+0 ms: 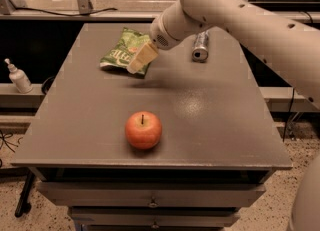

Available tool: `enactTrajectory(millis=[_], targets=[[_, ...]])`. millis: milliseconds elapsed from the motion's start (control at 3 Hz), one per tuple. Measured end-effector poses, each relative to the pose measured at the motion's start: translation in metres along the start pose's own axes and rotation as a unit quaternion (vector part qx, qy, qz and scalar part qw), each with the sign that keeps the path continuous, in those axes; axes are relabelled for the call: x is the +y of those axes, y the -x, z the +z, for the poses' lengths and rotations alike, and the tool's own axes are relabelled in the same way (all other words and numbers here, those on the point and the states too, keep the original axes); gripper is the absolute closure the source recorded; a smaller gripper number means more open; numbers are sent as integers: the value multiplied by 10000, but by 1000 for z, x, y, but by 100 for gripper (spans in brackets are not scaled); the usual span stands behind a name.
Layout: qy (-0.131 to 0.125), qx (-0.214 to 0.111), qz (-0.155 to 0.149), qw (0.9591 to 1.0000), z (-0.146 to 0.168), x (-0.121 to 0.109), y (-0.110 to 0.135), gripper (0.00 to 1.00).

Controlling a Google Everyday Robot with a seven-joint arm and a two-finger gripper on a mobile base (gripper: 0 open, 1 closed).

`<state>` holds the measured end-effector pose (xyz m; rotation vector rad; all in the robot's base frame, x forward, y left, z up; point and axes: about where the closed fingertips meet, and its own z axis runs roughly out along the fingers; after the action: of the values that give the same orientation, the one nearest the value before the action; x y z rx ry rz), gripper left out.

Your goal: Pick green jalapeno chip bag

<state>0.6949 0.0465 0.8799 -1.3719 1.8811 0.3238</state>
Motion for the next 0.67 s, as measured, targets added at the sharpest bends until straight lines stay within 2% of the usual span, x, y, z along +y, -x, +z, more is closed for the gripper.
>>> enactTrajectory(millis=[333,667], targets=[[66,-70,199,9998,16,-5,-9,4],[172,-152,437,9988,31,-4,-19,23]])
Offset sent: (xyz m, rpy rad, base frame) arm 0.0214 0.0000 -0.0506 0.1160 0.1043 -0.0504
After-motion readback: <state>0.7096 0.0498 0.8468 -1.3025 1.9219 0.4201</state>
